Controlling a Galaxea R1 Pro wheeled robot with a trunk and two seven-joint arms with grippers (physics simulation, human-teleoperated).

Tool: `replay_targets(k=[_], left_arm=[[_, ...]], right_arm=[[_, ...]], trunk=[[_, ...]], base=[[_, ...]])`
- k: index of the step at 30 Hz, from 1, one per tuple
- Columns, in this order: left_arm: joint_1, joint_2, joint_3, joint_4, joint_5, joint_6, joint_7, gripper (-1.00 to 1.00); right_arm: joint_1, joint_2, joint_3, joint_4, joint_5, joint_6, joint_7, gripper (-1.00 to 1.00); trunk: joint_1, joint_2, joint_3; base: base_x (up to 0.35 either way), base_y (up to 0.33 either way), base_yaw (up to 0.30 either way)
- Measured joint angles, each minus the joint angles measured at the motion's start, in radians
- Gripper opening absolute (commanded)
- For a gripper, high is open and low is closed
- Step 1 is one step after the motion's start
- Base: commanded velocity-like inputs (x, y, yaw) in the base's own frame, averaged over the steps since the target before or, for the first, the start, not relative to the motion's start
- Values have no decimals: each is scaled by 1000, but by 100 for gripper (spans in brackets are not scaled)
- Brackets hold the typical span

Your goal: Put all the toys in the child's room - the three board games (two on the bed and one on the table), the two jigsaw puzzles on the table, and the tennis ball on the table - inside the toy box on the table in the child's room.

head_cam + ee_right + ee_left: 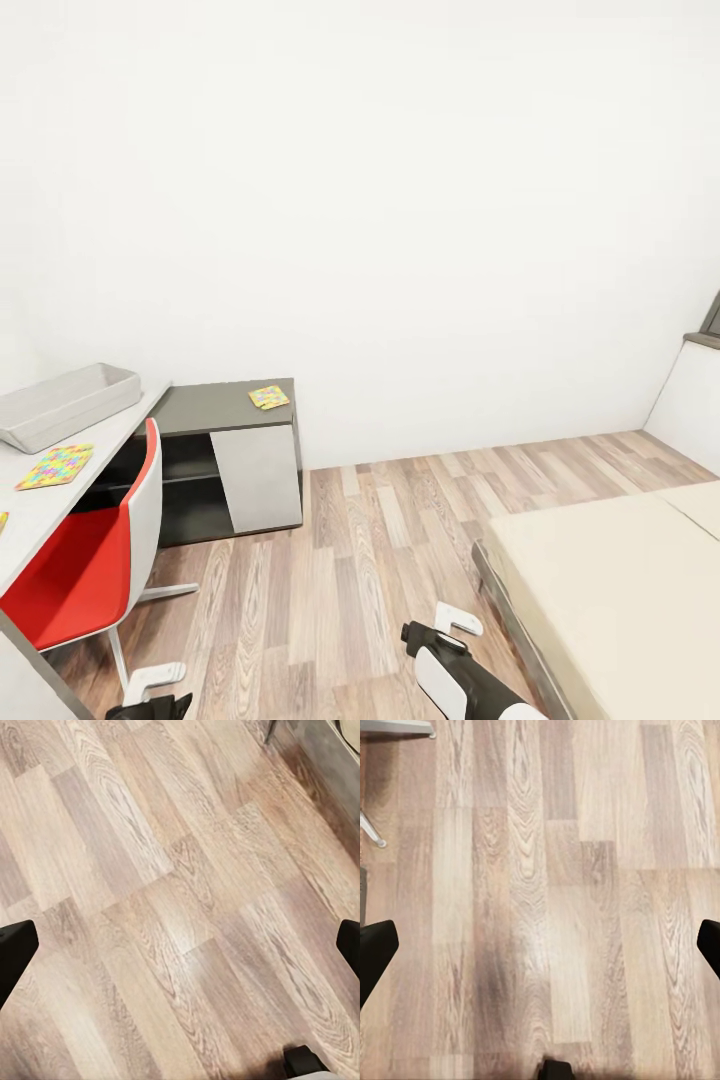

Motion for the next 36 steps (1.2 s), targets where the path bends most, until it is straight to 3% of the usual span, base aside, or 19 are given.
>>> replay_targets(k=[5, 15, 23, 36], left_arm=[[2, -3, 0, 0, 1, 1, 18, 100], [3, -9, -1, 0, 5, 2, 125, 100], [5, -34, 2, 0, 2, 3, 197, 100], [18, -55, 2, 0, -1, 2, 211, 100]], right_arm=[[1, 1, 0, 1, -2, 0, 0, 100], [1, 6, 1, 77, 0, 1, -2, 100], [0, 10, 0, 115, 1, 1, -2, 100], [1, 14, 0, 128, 0, 1, -2, 100]], trunk=[[0, 0, 0], [0, 0, 0], [0, 0, 0], [0, 0, 0]], base=[[0, 0, 0], [0, 0, 0], [0, 0, 0], [0, 0, 0]])
